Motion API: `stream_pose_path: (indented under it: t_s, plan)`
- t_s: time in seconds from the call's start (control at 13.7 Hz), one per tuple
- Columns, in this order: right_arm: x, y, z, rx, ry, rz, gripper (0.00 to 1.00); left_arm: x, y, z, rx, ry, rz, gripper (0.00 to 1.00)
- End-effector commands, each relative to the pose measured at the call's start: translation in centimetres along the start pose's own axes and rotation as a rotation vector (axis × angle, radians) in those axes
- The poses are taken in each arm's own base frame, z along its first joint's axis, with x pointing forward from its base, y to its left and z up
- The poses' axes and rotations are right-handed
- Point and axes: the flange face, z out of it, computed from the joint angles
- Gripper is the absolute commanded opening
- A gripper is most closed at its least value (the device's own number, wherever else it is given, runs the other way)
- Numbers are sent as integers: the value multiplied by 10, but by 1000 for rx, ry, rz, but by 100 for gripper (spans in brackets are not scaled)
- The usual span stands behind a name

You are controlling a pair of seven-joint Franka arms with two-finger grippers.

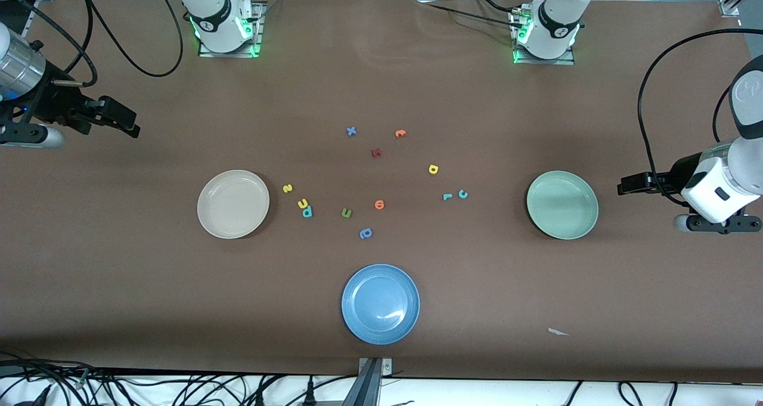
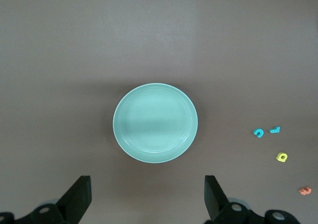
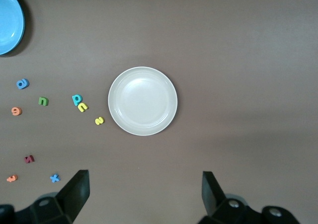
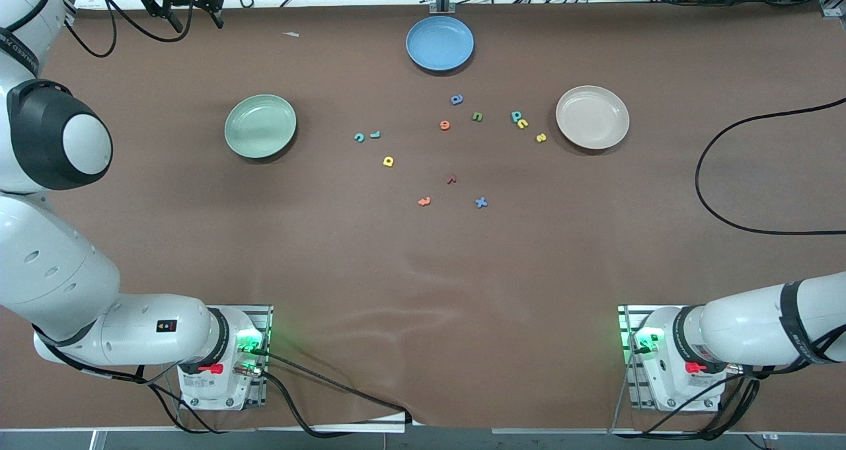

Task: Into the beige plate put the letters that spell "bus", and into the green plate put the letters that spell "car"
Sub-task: 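Move the right gripper over the yellow letter beside the cream plate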

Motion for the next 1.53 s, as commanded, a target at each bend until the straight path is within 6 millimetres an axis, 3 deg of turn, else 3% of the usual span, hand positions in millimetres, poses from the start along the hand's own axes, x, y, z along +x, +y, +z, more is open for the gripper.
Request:
stream_pose_path:
  t_s: [0.0,0.15,0.22,0.36,0.58,0.8,0.95,1.09,1.24,1.46]
  plan:
    - [1,-26,5,-20,-13,-40,100,-6,-6,-8,-13,10,7,100]
    - [2,-45,14,-20,-20,-67,100,-6,-6,-7,-13,10,7,100]
    - [6,-59,30,-25,-43,-89,100,-6,-5,-7,-13,10,7,100]
    - [16,-87,83,-45,-128,-127,100,-6,-4,-6,-14,8,6,100]
    - [23,-148,146,-58,-145,-210,100,-6,2,-5,-11,6,8,100]
    - [31,-186,218,-56,-95,-103,100,-6,1,-6,-11,7,9,100]
    - [35,-197,262,-61,-92,66,100,-6,-1,-6,-12,9,10,100]
    - [25,-220,306,-98,-107,180,99,-6,-6,-7,-13,10,9,100]
    - [22,-211,329,-112,-122,246,98,-6,-3,-6,-12,8,10,100]
    - [12,-210,343,-113,-101,390,91,-6,2,-6,-13,9,10,100]
